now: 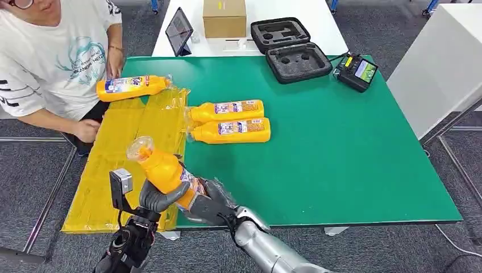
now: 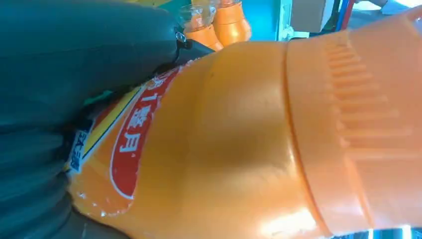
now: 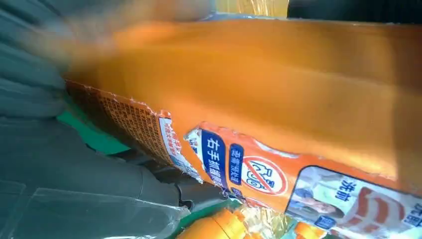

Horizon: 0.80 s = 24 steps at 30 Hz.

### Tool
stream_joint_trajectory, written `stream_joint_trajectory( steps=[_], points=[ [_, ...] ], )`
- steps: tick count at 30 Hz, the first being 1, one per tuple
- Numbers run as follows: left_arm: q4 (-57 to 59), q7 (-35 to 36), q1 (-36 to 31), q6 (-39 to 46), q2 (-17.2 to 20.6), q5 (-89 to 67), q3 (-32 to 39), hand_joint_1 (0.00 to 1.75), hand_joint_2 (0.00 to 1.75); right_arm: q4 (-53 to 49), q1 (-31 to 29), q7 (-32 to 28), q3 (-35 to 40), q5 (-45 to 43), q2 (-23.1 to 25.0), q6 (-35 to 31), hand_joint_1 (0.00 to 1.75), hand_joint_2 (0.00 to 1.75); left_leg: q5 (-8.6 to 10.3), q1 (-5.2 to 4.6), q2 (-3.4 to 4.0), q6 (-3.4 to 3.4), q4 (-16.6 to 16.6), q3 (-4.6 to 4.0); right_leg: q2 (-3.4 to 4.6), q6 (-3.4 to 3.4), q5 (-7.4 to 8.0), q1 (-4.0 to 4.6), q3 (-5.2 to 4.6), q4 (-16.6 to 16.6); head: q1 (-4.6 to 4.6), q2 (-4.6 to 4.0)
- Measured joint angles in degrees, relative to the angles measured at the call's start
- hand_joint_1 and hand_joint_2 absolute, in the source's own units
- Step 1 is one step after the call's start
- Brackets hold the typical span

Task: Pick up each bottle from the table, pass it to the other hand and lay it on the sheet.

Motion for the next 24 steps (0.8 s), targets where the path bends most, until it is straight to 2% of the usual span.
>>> stream_joint_trajectory(
  steps=[1, 2, 3, 4, 10, 13, 16, 21, 24],
  points=[
    [0.0, 0.0, 0.0, 0.0, 0.0, 0.0, 0.0, 1.75, 1.75, 0.0, 0.0, 0.0, 0.0, 0.0, 0.0, 0.0, 0.09, 1.75, 0.00, 0.00, 0.00, 0.00, 0.0, 0.00, 0.00, 0.00, 0.00, 0.00, 0.00, 0.0, 0.00, 0.00],
    [0.0, 0.0, 0.0, 0.0, 0.0, 0.0, 0.0, 1.75, 1.75, 0.0, 0.0, 0.0, 0.2, 0.0, 0.0, -0.1, 0.00, 1.75, 0.00, 0.00, 0.00, 0.00, 0.0, 0.00, 0.00, 0.00, 0.00, 0.00, 0.00, 0.0, -0.02, 0.00],
    [0.0, -0.3, -0.1, 0.4, 0.1, -0.5, 0.0, 1.75, 1.75, 0.1, 0.0, 0.0, 0.5, 0.0, 0.2, -0.5, 0.00, 1.75, 0.00, 0.00, 0.00, 0.00, 0.0, 0.00, 0.00, 0.00, 0.00, 0.00, 0.00, 0.0, -0.02, 0.00],
    [-0.1, -0.4, -0.4, 0.7, 0.1, -0.6, 0.0, 1.75, 1.75, 0.1, -0.1, 0.0, 0.5, 0.2, 0.2, -1.1, 0.00, 0.00, 0.00, 0.00, 0.00, 0.00, 0.0, 0.00, 0.00, 0.00, 0.00, 0.00, 0.00, 0.0, 0.00, 0.00],
    [-0.5, -3.0, -2.6, 8.5, 0.2, -6.4, 0.6, 1.75, 1.75, -1.4, 0.6, -2.8, 0.5, 1.2, 0.3, -9.3, 0.00, 0.00, 0.01, 0.00, 0.00, -0.01, 0.0, 0.00, 0.00, 0.01, 0.01, 0.00, 0.00, 0.0, 0.00, 0.00],
    [-0.4, -6.9, -3.9, 16.8, 0.6, -13.7, 1.5, 1.75, 1.75, -8.9, 2.6, -3.2, 0.5, 3.8, -0.6, -14.9, 0.00, 0.00, 0.02, 0.01, 0.00, -0.01, 0.0, 0.00, 0.00, 0.01, 0.01, 0.01, 0.00, 0.0, 0.00, 0.00],
    [-0.3, -8.9, -4.7, 21.5, 1.3, -17.5, 3.0, 1.75, 1.75, -19.3, 5.3, -1.1, 0.5, 6.4, -2.2, -17.8, 0.00, 0.00, 0.01, 0.01, 0.00, -0.01, 0.0, 0.00, 0.00, 0.01, 0.01, 0.01, 0.00, 0.0, 0.00, 0.00],
    [-0.3, -9.3, -5.1, 22.5, 2.0, -18.5, 4.4, 1.75, 1.75, -28.5, 7.6, 0.0, 0.7, 7.2, -4.0, -18.0, 0.00, 0.00, 0.01, 0.00, 0.00, -0.01, 0.0, -0.01, 0.00, 0.00, 0.00, -0.01, -0.01, 0.0, -0.02, 0.00],
    [-0.3, -10.2, -5.1, 26.5, 2.3, -21.3, 4.8, 1.75, 1.75, -32.0, 8.7, -2.5, 0.7, 8.2, -4.5, -22.6, 0.00, 0.00, 0.01, 0.00, 0.00, 0.00, 0.0, -0.02, 0.00, 0.01, 0.01, -0.01, 0.00, 0.0, 0.00, 0.00]
  ],
)
